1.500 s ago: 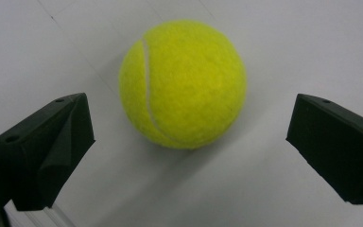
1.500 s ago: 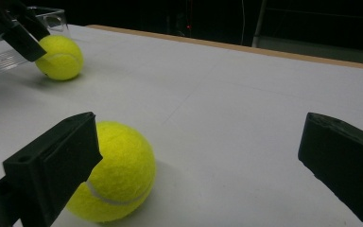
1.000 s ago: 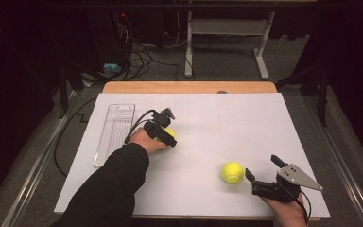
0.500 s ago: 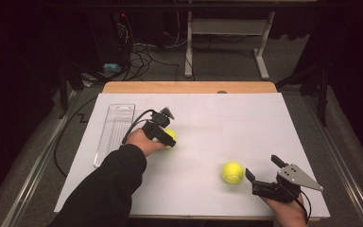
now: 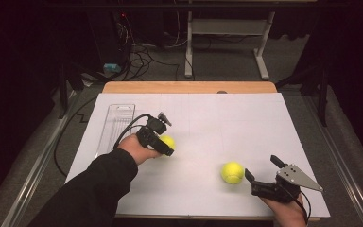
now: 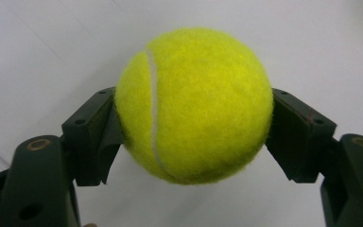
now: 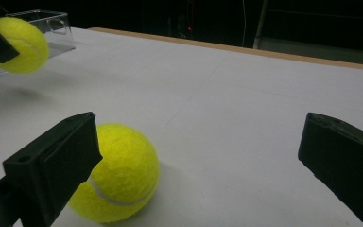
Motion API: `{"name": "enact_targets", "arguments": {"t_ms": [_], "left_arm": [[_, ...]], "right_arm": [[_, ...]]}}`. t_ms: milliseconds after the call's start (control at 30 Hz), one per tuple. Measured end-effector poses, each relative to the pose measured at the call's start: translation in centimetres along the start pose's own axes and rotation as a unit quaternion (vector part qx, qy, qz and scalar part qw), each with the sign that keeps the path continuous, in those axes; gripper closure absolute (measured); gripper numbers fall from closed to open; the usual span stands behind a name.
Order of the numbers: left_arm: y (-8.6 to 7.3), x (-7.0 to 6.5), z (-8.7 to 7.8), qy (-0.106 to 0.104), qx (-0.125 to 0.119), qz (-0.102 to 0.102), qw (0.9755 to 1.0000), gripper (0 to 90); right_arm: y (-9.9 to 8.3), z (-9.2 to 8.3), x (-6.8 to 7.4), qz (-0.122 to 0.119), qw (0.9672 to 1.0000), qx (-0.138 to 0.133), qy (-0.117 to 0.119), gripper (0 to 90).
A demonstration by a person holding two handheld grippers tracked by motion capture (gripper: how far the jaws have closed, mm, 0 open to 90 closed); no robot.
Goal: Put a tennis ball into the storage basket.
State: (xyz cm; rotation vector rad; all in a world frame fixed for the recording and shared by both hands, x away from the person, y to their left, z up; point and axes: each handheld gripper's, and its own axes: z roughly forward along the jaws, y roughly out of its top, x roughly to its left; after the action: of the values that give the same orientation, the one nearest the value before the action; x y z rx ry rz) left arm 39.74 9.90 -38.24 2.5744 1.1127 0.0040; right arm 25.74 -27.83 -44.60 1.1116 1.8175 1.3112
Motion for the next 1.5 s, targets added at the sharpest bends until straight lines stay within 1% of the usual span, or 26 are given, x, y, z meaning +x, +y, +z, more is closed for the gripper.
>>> {"name": "enact_targets", "arguments": {"t_ms": [200,267,300,367,567,600,767,833,867,967,1100,1233,1500], "left_arm": [[-0.9,-1.3,-0.7,-0.004,0.015,0.017,0.9997,26.6],[-1.1,-1.5,-0.9,-0.011,0.019,0.019,0.9996,26.6],[-1.3,-1.7,-1.0,-0.011,0.019,0.022,0.9995,26.5],[-1.4,-1.8,-1.3,-0.01,0.024,0.025,0.9993,26.6],[-1.9,-1.8,-1.9,-0.014,0.037,0.026,0.9989,26.6],[-2.0,-1.8,-1.9,-0.012,0.038,0.025,0.9989,26.6],[-2.5,-1.0,-2.4,-0.002,0.051,0.017,0.9986,26.6],[-2.7,-0.7,-2.6,-0.001,0.047,0.009,0.9989,26.6],[-2.8,-0.5,-2.8,0.004,0.045,0.007,0.999,26.6],[-3.0,0.0,-3.2,0.005,0.042,0.0,0.9991,26.6],[-3.3,0.7,-3.9,0.008,0.046,-0.004,0.9989,26.6],[-3.5,1.2,-4.4,0.016,0.053,-0.005,0.9985,26.6],[-3.8,2.7,-5.7,0.024,0.046,-0.022,0.9984,26.6]], "right_arm": [[0.0,0.0,0.0,-0.001,1.0,0.0,0.0,0.0],[0.0,-0.1,0.1,0.0,1.0,0.0,0.001,0.0],[0.0,-0.1,0.1,-0.001,1.0,0.0,0.001,0.0],[0.0,-0.1,0.1,-0.002,1.0,0.0,0.001,0.0],[0.0,-0.1,0.1,0.0,1.0,0.0,0.003,0.0],[0.0,-0.1,0.1,-0.001,1.0,0.0,0.003,0.0],[0.0,-0.1,0.2,-0.001,1.0,-0.001,0.002,0.0],[0.0,-0.1,0.2,-0.002,1.0,0.0,0.001,0.0],[0.0,-0.1,0.2,-0.001,1.0,0.0,0.001,0.0],[0.0,-0.1,0.2,-0.003,1.0,0.0,0.002,0.0],[0.0,-0.1,0.2,-0.003,1.0,0.0,0.002,0.0],[0.0,0.0,0.2,-0.003,1.0,0.0,0.001,0.0],[0.0,0.0,0.2,-0.003,1.0,0.002,0.002,0.0]]}}
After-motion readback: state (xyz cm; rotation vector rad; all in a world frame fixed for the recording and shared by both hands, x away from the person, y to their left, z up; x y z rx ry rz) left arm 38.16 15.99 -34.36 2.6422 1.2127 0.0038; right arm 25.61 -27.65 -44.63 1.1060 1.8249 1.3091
